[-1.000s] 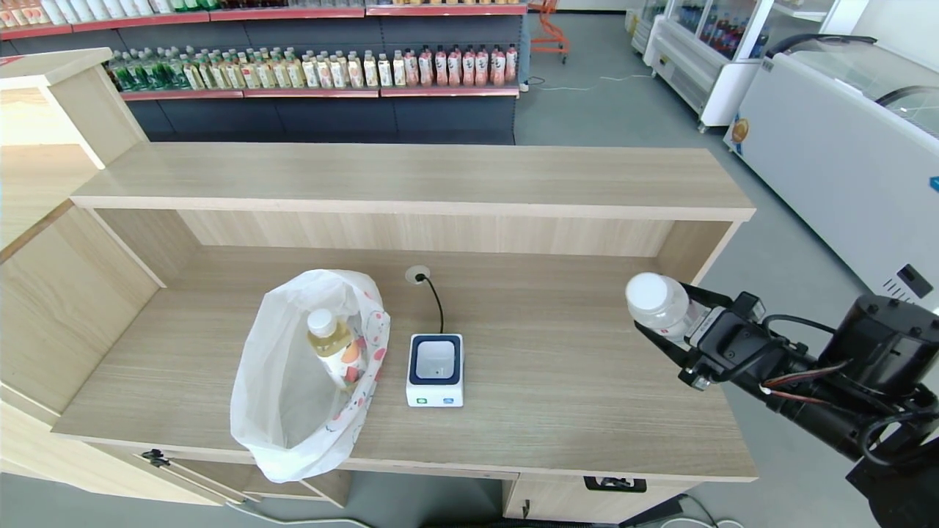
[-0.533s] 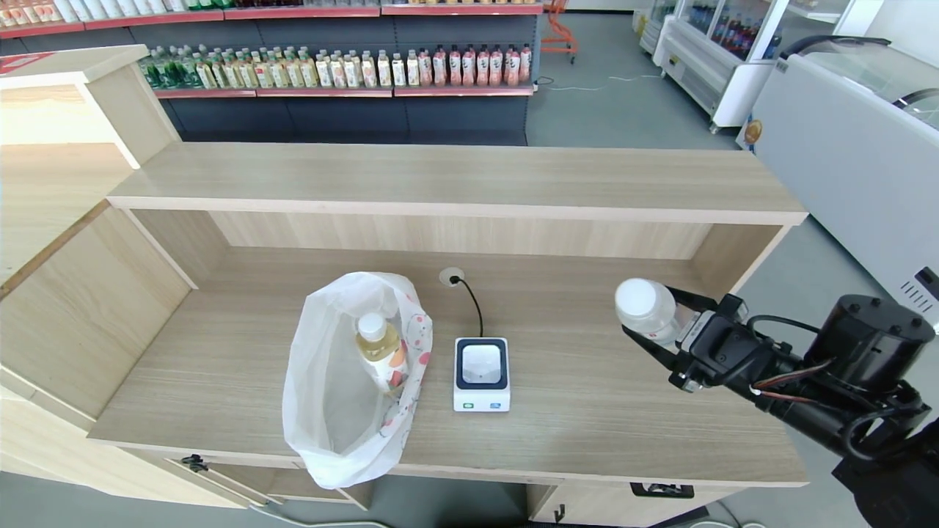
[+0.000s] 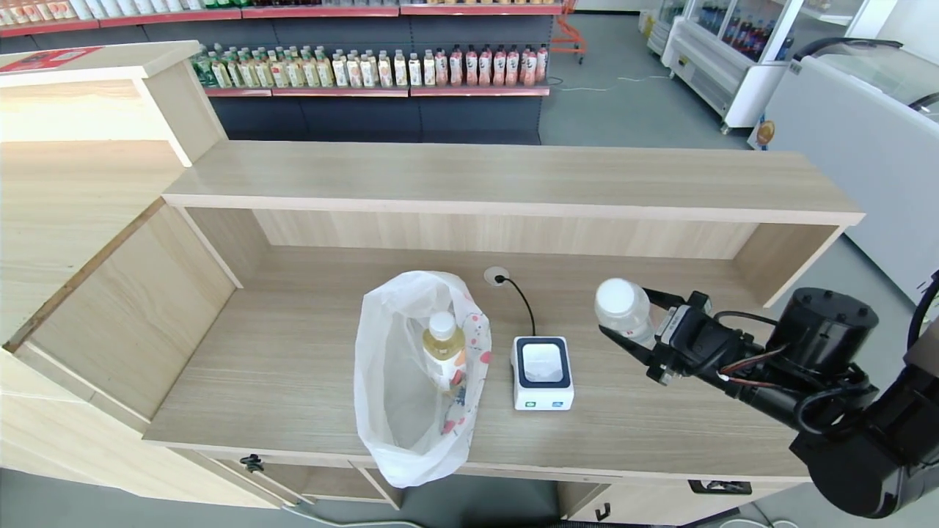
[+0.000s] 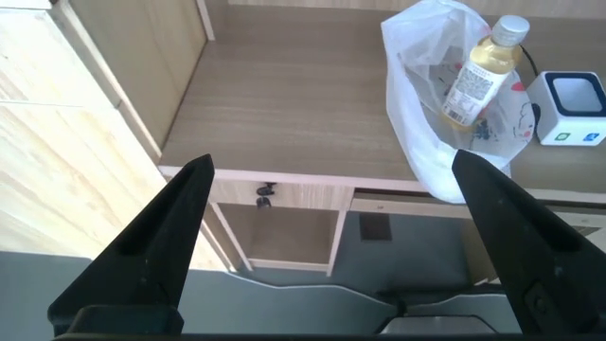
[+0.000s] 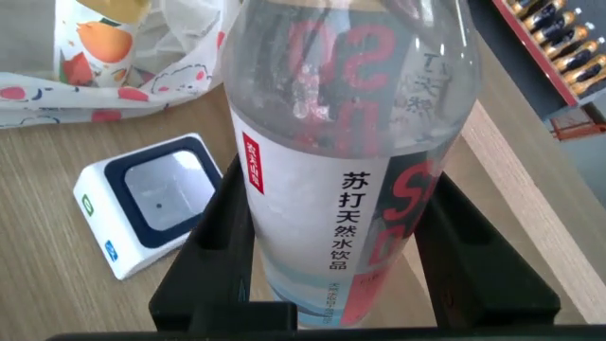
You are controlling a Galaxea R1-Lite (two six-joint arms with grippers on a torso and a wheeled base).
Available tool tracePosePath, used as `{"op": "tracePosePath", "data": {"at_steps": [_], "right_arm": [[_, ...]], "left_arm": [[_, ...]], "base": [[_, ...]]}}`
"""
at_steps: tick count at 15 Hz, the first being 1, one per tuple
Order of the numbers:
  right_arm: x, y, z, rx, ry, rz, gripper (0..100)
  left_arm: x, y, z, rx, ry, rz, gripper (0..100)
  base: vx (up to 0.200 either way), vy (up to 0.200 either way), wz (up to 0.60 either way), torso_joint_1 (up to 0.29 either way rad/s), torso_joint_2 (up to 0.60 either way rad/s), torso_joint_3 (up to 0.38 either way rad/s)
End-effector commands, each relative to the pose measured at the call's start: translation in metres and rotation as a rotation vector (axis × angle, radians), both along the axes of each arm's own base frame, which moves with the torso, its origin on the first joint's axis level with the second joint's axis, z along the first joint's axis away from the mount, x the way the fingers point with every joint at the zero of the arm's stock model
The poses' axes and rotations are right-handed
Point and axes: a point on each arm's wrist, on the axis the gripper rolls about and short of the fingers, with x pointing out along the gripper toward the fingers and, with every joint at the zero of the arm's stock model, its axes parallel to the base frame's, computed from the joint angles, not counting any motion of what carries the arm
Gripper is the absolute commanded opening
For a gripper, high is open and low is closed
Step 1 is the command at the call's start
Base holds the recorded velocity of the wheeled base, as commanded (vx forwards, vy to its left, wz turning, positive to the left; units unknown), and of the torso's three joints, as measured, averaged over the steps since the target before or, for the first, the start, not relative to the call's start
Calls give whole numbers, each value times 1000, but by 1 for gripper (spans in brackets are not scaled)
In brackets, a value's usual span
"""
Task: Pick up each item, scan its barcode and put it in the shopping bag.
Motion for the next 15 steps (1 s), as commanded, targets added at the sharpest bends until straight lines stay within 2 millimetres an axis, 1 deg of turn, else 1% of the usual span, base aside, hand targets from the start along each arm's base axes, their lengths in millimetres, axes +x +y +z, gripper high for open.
{"op": "tracePosePath", "data": {"at_steps": [1, 2, 3, 6, 7, 8, 10, 15], "right_arm": [[7, 2, -16, -12, 42, 25, 0], [9, 3, -21, -13, 45, 29, 0], [13, 3, -30, -21, 75, 26, 0], [21, 1, -46, -30, 114, 26, 0], [21, 1, -46, -30, 114, 26, 0], [34, 4, -51, -26, 99, 77, 0], [45, 8, -52, -16, 78, 109, 0], [61, 17, -58, 18, 83, 174, 0]], "left_arm": [[0, 0, 0, 0, 0, 0, 100], [0, 0, 0, -1, 0, 0, 100], [0, 0, 0, -1, 0, 0, 100], [0, 0, 0, -1, 0, 0, 100], [0, 0, 0, -1, 0, 0, 100], [0, 0, 0, -1, 0, 0, 100], [0, 0, 0, -3, 0, 0, 100], [0, 0, 0, -1, 0, 0, 100]], "base": [[0, 0, 0, 0, 0, 0], [0, 0, 0, 0, 0, 0], [0, 0, 0, 0, 0, 0], [0, 0, 0, 0, 0, 0], [0, 0, 0, 0, 0, 0], [0, 0, 0, 0, 0, 0], [0, 0, 0, 0, 0, 0], [0, 0, 0, 0, 0, 0]]}}
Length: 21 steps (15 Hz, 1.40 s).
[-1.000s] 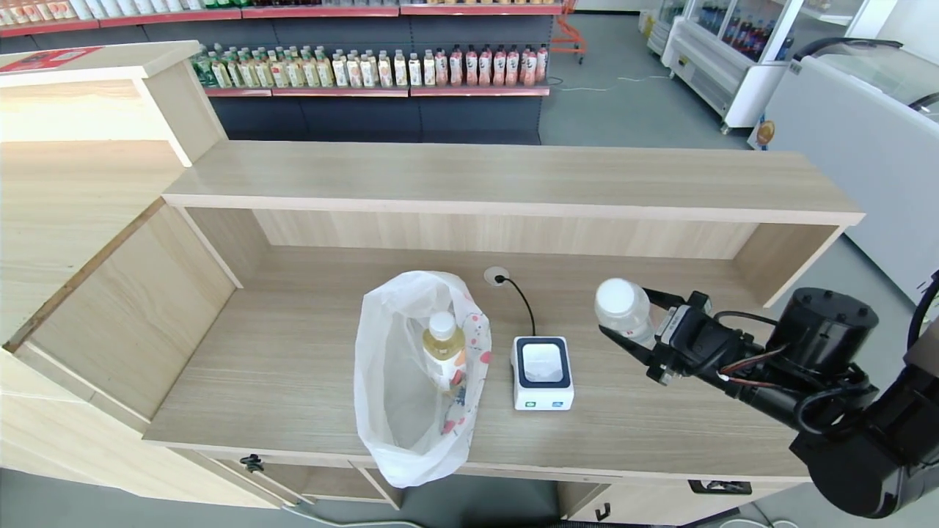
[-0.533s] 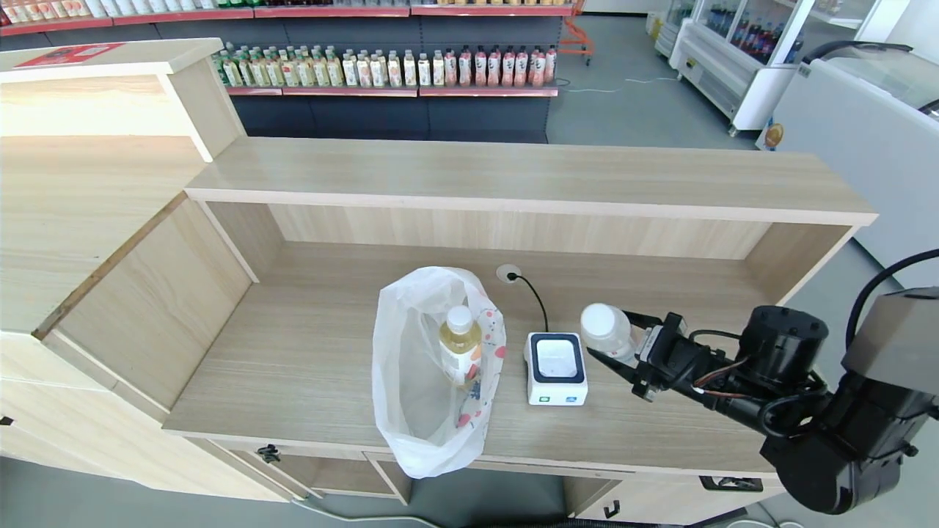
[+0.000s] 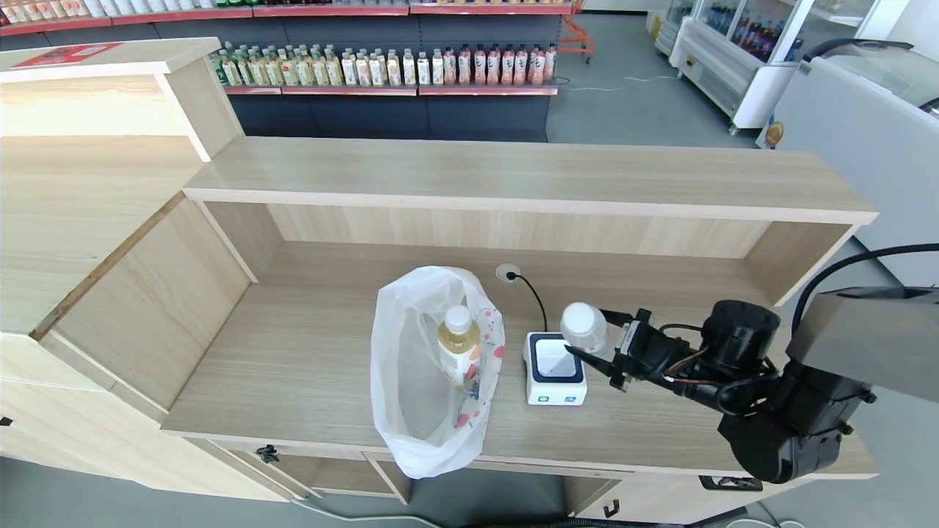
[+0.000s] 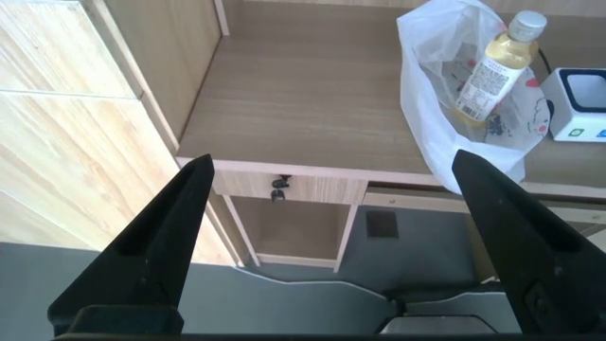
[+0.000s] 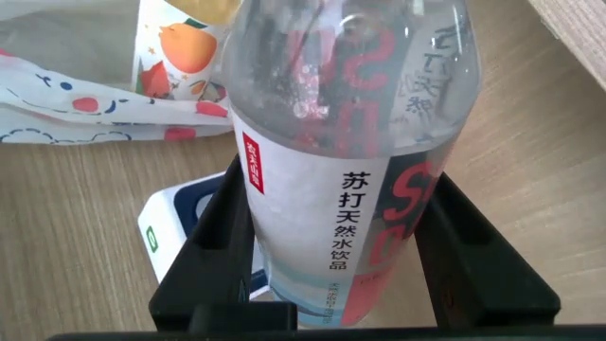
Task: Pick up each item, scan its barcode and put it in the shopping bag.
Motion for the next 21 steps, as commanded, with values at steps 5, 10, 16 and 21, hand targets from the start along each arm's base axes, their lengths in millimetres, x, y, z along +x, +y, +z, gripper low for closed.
{"op": "tracePosePath", "data": {"at_steps": [5, 10, 16, 21], "right_arm": [[32, 12, -11, 38, -28, 74, 0], [47, 26, -22, 64, -21, 119, 0], [62, 34, -32, 70, -48, 177, 0], [61, 35, -30, 70, -48, 179, 0]], "left_arm": [[0, 0, 0, 1, 0, 0, 100], [0, 0, 0, 1, 0, 0, 100], [0, 0, 0, 2, 0, 0, 100], [0, 0, 0, 2, 0, 0, 100]], "base": [[0, 0, 0, 0, 0, 0], [0, 0, 0, 0, 0, 0], [0, 0, 0, 0, 0, 0], [0, 0, 0, 0, 0, 0]]}}
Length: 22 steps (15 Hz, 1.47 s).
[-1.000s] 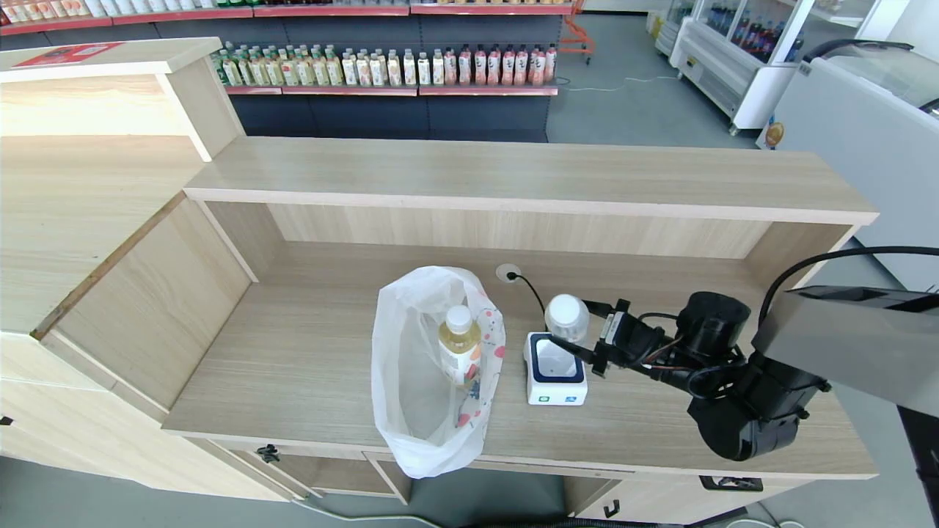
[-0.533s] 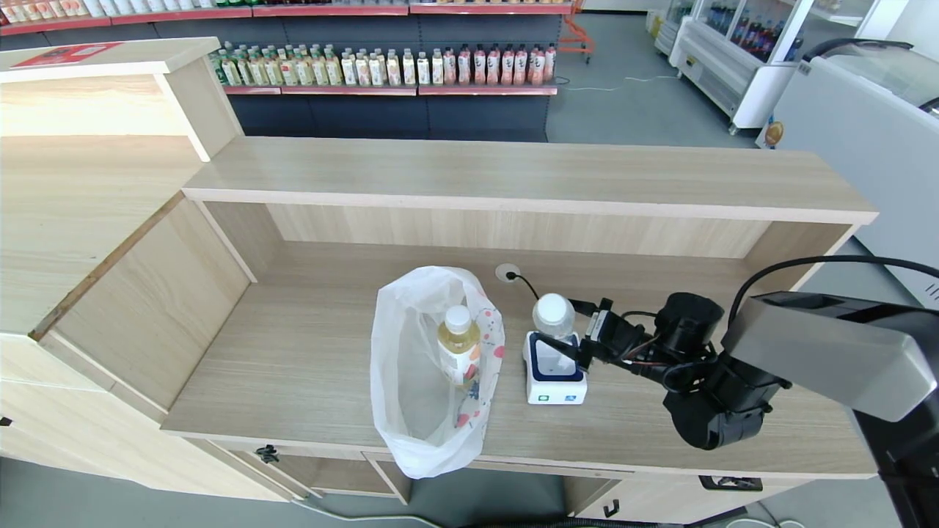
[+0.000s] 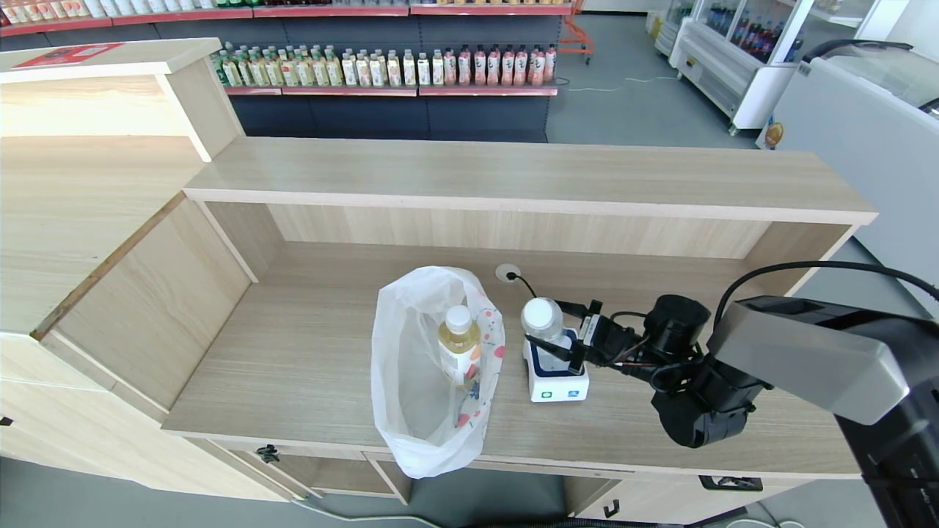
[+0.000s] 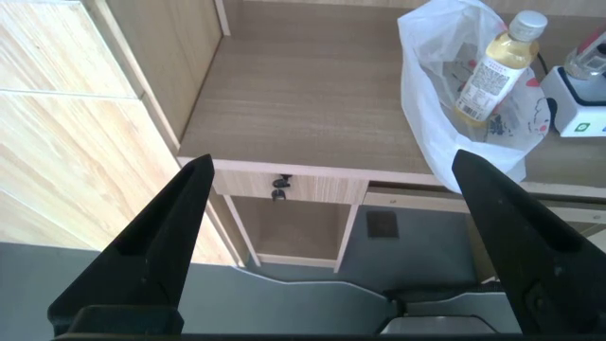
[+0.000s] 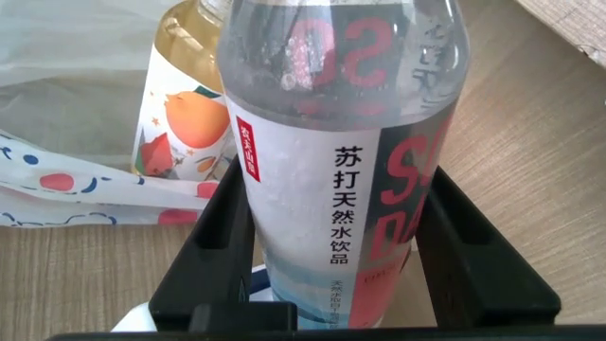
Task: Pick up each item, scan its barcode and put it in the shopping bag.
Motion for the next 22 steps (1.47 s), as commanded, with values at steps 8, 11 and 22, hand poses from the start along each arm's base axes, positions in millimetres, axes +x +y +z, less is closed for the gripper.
{"op": "tracePosePath", "data": {"at_steps": [8, 11, 22], "right_arm": [[-1, 0, 3, 0, -3, -2, 0], [-2, -1, 3, -1, 1, -4, 0], [-24, -29, 73, 243, 183, -134, 0]], "left_arm": [[0, 0, 0, 0, 0, 0, 100], [0, 0, 0, 0, 0, 0, 100], [0, 0, 0, 0, 0, 0, 100]], "base": [[0, 0, 0, 0, 0, 0], [0, 0, 0, 0, 0, 0], [0, 0, 0, 0, 0, 0]]}}
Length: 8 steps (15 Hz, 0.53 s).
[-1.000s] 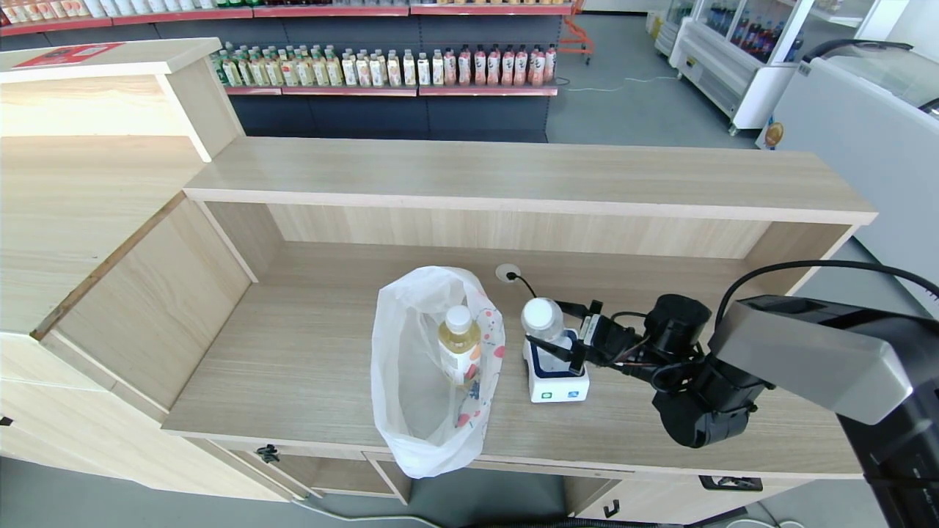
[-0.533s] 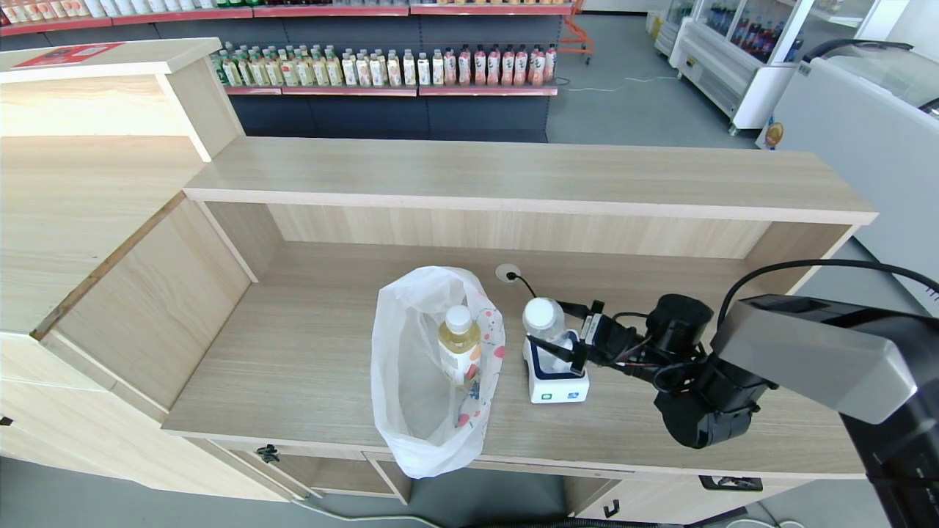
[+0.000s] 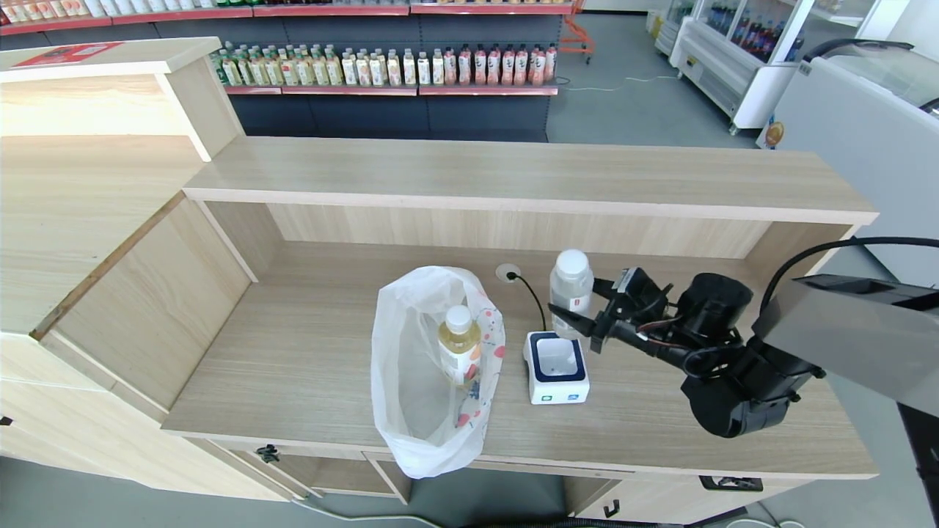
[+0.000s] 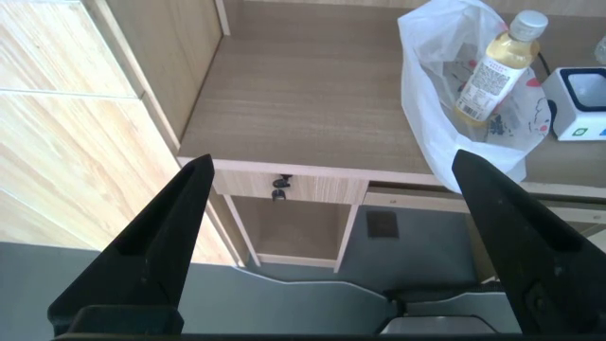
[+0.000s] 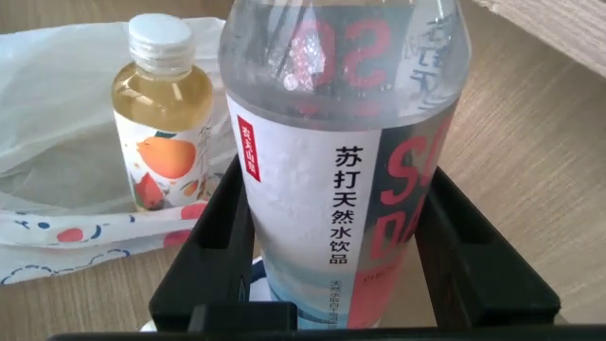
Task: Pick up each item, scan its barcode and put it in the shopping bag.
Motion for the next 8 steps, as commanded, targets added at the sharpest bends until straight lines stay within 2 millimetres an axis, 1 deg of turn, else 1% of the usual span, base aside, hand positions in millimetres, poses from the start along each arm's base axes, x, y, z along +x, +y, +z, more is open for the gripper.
{"op": "tracePosePath", "data": {"at_steps": [1, 3, 4, 5, 7, 8], "right_arm": [[-18, -9, 33, 100, 34, -85, 0], [-39, -12, 35, 188, 154, -182, 0], [-44, -12, 35, 200, 178, -189, 0], [-58, -14, 34, 216, 235, -199, 0], [-68, -17, 30, 212, 270, -202, 0], [-69, -17, 30, 213, 276, -200, 0]], "left_arm": [[0, 0, 0, -1, 0, 0, 100], [0, 0, 0, -1, 0, 0, 100], [0, 0, 0, 0, 0, 0, 100], [0, 0, 0, 0, 0, 0, 100], [0, 0, 0, -1, 0, 0, 100], [0, 0, 0, -1, 0, 0, 100]], "base": [[0, 0, 0, 0, 0, 0], [0, 0, 0, 0, 0, 0], [0, 0, 0, 0, 0, 0], [0, 0, 0, 0, 0, 0], [0, 0, 0, 0, 0, 0], [0, 0, 0, 0, 0, 0]]}}
